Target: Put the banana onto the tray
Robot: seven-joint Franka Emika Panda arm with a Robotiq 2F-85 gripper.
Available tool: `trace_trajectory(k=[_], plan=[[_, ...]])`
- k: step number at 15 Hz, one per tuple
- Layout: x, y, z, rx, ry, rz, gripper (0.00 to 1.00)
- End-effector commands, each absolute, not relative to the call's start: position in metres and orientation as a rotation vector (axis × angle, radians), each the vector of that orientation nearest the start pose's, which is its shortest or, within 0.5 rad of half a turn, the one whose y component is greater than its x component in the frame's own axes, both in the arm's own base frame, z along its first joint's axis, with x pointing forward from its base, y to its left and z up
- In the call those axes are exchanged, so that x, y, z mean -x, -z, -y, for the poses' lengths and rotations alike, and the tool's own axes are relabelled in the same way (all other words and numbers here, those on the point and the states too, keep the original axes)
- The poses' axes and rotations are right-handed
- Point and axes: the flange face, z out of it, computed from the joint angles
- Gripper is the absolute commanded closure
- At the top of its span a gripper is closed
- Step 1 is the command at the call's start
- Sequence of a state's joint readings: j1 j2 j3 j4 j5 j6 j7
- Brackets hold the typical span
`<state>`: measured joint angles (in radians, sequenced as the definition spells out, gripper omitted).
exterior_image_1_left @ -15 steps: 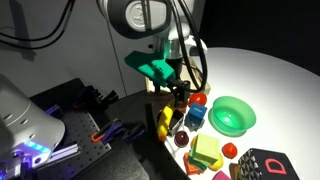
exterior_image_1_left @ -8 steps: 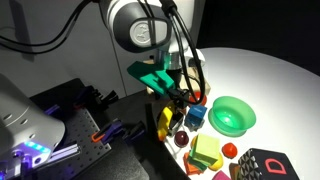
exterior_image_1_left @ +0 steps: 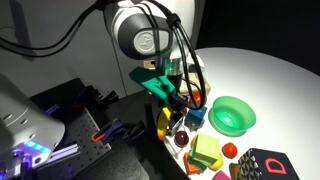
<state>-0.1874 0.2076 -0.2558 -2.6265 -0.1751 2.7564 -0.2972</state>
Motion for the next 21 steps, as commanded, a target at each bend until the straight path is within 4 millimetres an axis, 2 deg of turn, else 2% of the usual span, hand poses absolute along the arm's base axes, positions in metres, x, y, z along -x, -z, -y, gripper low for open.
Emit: trace_trajectory(k=[1, 3, 8, 13, 15, 21], plan=[[-0.385, -0.178, 0.185, 3.227, -0.179, 0.041, 0.69], [-0.388, -0.184, 0.188, 3.23, -0.169, 0.022, 0.84], [-0.4, -0.207, 0.194, 3.237, -0.12, -0.028, 0.84], [-0.421, -0.229, 0.186, 3.241, -0.098, -0.075, 0.84], [-0.432, -0.235, 0.178, 3.245, -0.102, -0.096, 0.84], [-0.469, -0.242, 0.138, 3.251, -0.102, -0.134, 0.84]])
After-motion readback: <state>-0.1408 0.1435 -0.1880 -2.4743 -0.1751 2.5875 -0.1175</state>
